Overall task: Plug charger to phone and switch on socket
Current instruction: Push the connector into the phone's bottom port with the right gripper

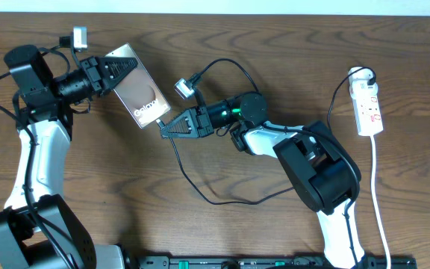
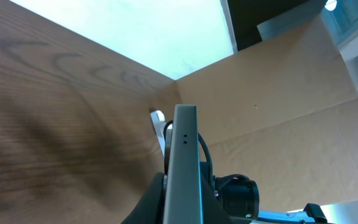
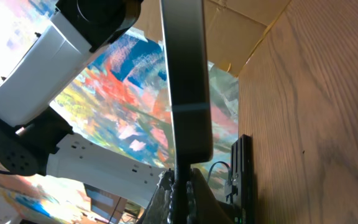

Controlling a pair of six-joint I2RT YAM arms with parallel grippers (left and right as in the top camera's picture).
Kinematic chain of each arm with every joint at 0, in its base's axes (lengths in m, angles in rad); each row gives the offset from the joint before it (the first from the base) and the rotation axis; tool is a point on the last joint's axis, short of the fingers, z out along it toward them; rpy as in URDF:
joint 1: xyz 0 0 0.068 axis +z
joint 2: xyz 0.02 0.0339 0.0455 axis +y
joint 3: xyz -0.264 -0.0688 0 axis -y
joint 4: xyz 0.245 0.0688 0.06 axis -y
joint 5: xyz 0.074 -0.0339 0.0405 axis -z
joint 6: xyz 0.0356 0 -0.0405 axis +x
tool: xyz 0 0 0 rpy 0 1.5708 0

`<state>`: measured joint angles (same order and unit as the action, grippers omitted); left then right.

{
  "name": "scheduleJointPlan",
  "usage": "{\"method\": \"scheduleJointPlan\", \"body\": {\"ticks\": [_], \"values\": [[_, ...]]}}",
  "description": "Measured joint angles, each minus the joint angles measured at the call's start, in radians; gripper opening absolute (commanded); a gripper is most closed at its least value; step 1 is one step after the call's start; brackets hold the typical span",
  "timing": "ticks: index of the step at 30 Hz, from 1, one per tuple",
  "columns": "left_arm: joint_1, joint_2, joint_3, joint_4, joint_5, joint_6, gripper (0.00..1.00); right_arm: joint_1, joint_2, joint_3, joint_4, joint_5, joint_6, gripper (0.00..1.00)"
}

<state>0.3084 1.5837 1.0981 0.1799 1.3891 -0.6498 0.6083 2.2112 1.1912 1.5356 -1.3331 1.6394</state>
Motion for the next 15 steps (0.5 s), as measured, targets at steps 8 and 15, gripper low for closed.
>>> {"method": "scheduleJointPlan", "body": {"ticks": [8, 15], "values": [[0.0, 0.0, 0.0, -0.023, 0.0, 0.001, 0.07, 0.0, 0.0, 0.0, 0.0, -0.01, 0.0, 0.01], [0.0, 0.0, 0.0, -0.022, 0.004, 0.003, 0.07, 0.0, 0.0, 0.0, 0.0, -0.01, 0.0, 0.01]]}}
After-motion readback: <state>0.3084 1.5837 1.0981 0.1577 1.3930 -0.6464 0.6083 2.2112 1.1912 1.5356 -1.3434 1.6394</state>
